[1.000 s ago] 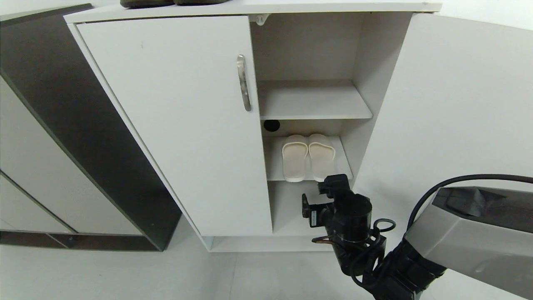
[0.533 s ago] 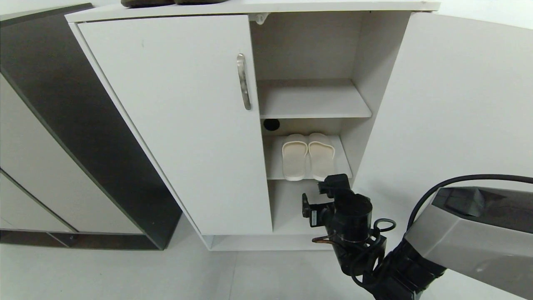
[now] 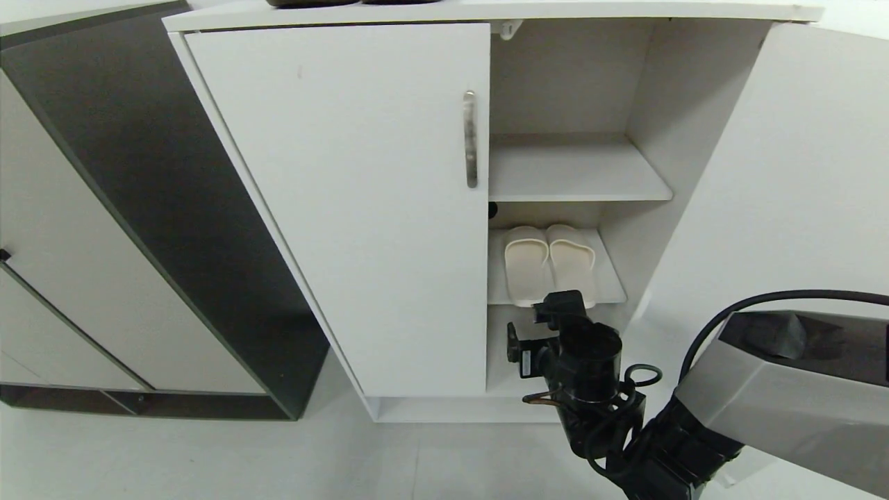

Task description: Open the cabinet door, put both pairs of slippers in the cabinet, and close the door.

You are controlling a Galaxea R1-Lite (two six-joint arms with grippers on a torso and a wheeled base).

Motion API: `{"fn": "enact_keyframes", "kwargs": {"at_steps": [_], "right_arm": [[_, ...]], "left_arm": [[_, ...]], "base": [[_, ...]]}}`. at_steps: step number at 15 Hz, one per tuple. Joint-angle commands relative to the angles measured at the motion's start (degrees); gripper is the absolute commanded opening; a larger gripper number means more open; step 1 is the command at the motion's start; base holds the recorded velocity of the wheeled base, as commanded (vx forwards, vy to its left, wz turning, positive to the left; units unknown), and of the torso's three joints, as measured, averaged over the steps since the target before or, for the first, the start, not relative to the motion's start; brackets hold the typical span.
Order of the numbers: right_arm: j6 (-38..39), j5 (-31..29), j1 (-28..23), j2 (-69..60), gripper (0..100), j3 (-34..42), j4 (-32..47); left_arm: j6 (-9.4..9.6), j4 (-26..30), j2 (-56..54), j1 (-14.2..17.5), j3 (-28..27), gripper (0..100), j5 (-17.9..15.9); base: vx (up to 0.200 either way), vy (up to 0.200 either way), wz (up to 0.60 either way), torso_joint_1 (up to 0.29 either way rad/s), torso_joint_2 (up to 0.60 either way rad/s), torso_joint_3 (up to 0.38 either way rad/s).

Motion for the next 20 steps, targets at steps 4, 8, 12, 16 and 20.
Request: {"fn": "enact_keyframes", "kwargs": {"at_steps": [4, 8, 12, 16, 20], "right_arm": [[0.0, 0.0, 0.3, 0.2, 100, 0.0, 0.0], [0.0, 0.0, 0.3, 0.2, 100, 0.0, 0.0], [0.0, 0.0, 0.5, 0.2, 100, 0.1, -0.1], [0.0, 0.0, 0.5, 0.2, 100, 0.1, -0.1], [0.0, 0.0, 0.5, 0.1, 100, 0.1, -0.3]], "left_arm": [[-0.03, 0.0, 0.1, 0.0, 0.0, 0, 0.0], [-0.03, 0.0, 0.1, 0.0, 0.0, 0, 0.0], [-0.03, -0.1, 0.1, 0.0, 0.0, 0, 0.0], [-0.39, -0.1, 0.1, 0.0, 0.0, 0, 0.4], [-0.30, 0.0, 0.1, 0.0, 0.0, 0, 0.4]], "base": [[0.000, 0.200, 0.00, 0.005, 0.00, 0.004], [0.000, 0.200, 0.00, 0.005, 0.00, 0.001], [0.000, 0.150, 0.00, 0.002, 0.00, 0.001], [0.000, 0.000, 0.00, 0.000, 0.00, 0.000], [0.000, 0.000, 0.00, 0.000, 0.00, 0.000]]}}
